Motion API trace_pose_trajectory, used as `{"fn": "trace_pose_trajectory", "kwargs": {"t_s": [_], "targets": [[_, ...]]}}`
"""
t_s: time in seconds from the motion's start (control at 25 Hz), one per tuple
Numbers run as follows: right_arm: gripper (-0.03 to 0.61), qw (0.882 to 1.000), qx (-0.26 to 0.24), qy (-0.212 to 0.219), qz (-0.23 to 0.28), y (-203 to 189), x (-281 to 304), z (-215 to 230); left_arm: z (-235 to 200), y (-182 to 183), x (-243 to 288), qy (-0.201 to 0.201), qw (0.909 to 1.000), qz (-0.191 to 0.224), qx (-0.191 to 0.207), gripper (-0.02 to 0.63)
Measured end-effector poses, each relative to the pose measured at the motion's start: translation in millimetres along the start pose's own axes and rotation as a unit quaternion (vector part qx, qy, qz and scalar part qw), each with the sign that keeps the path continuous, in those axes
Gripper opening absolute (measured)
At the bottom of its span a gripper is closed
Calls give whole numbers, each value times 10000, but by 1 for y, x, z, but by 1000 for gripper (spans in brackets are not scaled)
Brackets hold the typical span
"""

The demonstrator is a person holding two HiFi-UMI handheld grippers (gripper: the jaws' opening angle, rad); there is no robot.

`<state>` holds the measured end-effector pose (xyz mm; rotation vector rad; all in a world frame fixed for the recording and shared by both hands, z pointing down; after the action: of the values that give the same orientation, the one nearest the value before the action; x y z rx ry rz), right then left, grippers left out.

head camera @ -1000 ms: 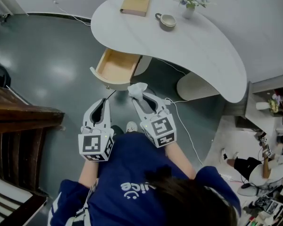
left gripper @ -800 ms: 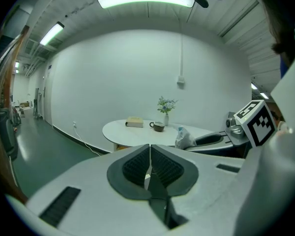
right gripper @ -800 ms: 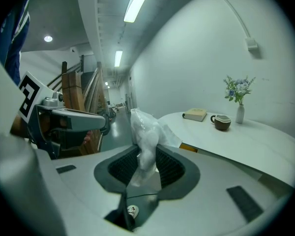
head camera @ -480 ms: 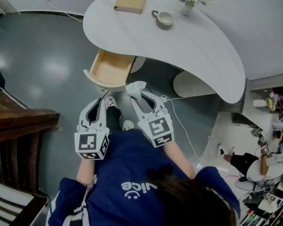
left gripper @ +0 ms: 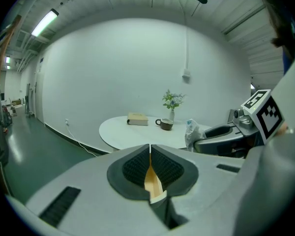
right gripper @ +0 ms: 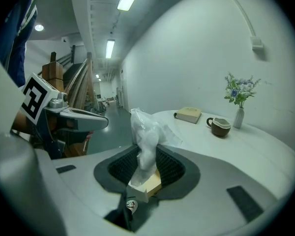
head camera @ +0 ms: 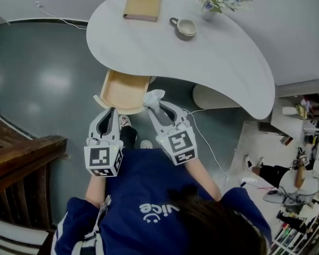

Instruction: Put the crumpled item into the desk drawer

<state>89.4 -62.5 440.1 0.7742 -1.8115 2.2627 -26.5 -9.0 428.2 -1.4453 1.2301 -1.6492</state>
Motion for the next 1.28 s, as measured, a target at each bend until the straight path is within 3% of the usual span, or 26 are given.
{"fn": "trace_pose_trajectory", "kwargs": {"t_s": [0.32,0.88,1.28], "targets": [[121,9984,20,-145,-542,14,44,28,-34,17,57,-235,9997,-86,28,12],[121,9966,170,-291,-746,29,82,36,-68,27,98,-523,9986,-113,55,12],[121,9928,-212,326,-1131,32,104,39,-75,39,100,-134,9999,-70,-64,12]]}}
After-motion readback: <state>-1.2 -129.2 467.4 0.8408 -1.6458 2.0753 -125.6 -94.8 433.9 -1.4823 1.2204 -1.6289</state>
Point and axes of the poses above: the fingertips, and each gripper's own axes: x forward along the fingers, z to its right, y out of its top, the point moved 1 cm from there along -x, backward along the fingers, and after that the axes turned 15 degrees about y, right-handed, at the moved point
